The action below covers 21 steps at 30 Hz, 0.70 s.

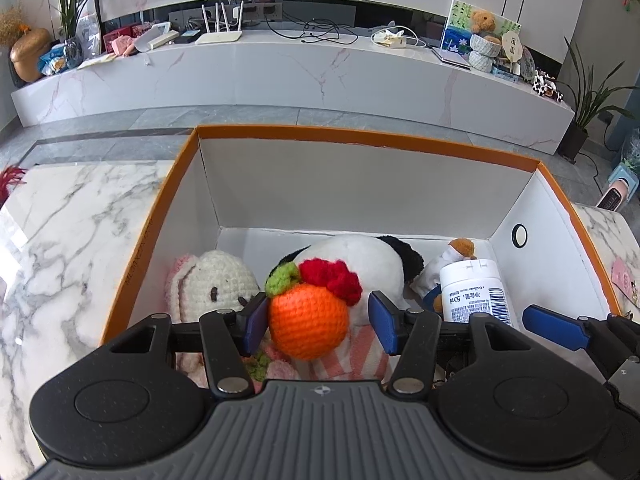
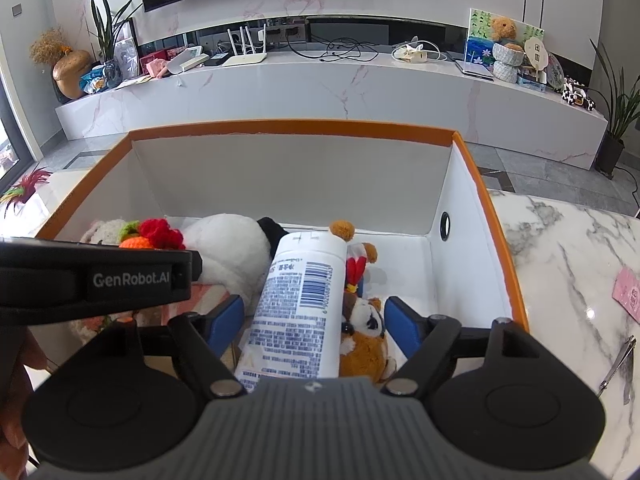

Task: Organize objects
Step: 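Lower the orange and lotion tube into the box and open both tools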

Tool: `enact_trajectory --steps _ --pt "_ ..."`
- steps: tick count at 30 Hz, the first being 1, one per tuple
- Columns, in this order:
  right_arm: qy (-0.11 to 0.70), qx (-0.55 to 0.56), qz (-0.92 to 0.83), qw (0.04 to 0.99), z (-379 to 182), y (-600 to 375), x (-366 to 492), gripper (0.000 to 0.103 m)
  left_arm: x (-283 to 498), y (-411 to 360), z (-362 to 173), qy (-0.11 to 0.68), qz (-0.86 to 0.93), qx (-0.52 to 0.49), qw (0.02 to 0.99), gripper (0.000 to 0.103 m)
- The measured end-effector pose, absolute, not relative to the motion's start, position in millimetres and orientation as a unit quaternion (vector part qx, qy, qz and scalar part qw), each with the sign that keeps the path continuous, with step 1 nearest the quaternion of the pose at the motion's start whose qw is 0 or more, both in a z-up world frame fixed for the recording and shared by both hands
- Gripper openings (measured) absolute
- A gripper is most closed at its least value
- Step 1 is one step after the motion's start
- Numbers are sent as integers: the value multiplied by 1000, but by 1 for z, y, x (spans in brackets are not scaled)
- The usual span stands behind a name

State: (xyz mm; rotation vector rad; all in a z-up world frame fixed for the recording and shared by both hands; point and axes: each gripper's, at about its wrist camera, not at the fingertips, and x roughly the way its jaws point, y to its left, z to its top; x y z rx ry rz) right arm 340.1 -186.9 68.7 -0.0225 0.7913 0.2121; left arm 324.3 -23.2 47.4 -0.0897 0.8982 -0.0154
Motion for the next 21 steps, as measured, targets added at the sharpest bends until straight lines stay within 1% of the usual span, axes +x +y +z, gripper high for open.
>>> enact_trajectory --steps 8,13,21 --pt "380 -10 103 919 74 -186 337 80 320 -23 55 425 -5 -43 904 63" --pt "375 -11 102 921 79 -185 331 83 315 -21 59 420 -4 -42 907 66" --pt "368 -11 101 924 87 -185 320 83 307 -17 71 408 -1 -48 912 66"
